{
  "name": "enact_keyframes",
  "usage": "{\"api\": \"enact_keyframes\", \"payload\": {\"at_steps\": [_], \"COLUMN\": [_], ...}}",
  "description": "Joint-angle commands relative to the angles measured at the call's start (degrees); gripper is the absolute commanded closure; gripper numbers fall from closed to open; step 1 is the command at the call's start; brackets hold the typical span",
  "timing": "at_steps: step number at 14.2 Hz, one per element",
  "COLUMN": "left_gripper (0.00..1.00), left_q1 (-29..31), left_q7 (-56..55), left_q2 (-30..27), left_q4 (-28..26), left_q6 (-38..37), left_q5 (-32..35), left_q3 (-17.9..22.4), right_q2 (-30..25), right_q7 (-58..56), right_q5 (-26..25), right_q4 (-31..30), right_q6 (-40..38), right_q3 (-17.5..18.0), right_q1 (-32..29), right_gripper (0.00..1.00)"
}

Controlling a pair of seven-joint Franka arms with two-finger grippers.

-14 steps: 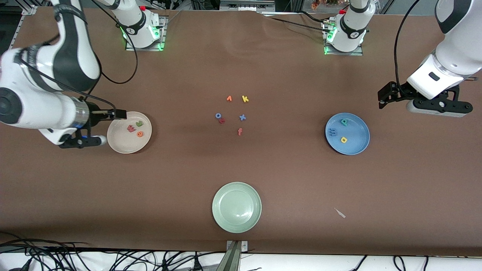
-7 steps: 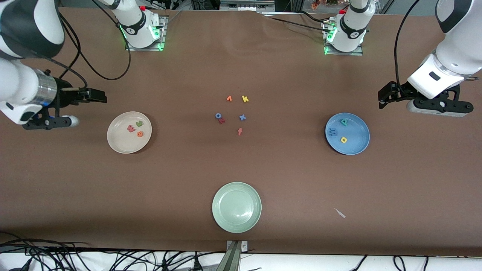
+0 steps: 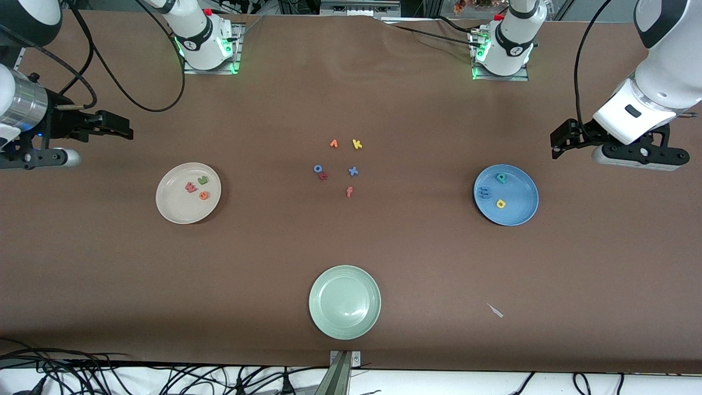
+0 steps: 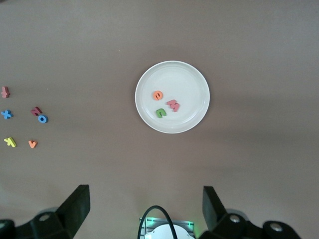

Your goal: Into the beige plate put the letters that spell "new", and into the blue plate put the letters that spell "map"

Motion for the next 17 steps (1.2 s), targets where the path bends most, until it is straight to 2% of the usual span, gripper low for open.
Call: {"api": "enact_keyframes", "payload": {"at_steps": [1,3,8,10,11,13,17], "left_gripper": [0.0,0.0,0.0,0.0,0.0,0.0,0.0], "left_q1": [0.05,0.05,0.05,0.05,0.05,0.05,0.05], "left_q7": [0.96,0.96,0.79,0.79,0.79,0.79,0.79], "left_q2": [0.87,0.87,0.87,0.87,0.87,0.96,0.87], "left_q4": [1.96,1.96,1.96,1.96,1.96,1.96,1.96], "left_q6": [-1.48,-1.48,-1.48,-1.48,-1.48,-1.48,-1.48], "left_q5": [-0.97,-0.97,-0.97,-0.97,-0.97,-0.97,-0.97], "left_q3": [-0.02,-0.02,-0.02,-0.02,-0.02,-0.02,-0.02], "right_q2": [-2.58,-3.99,-4.61,-4.61,-4.7,-4.61,-4.52], "right_q7": [0.71,0.88,0.71,0.97,1.93,8.24,10.11], "right_q5": [-1.42,-2.21,-3.18,-4.84,-5.55,-5.03,-4.5], "right_q4": [-3.51,-6.23,-7.13,-7.04,-6.86,-6.86,-6.86], "right_q6": [3.03,4.27,4.89,4.89,4.89,4.71,4.71], "right_q3": [1.38,1.38,1.55,3.39,4.79,4.98,4.98], "right_q1": [-1.01,-1.01,-1.1,-1.8,-2.41,-2.51,-2.68], "right_gripper": [0.0,0.0,0.0,0.0,0.0,0.0,0.0]}}
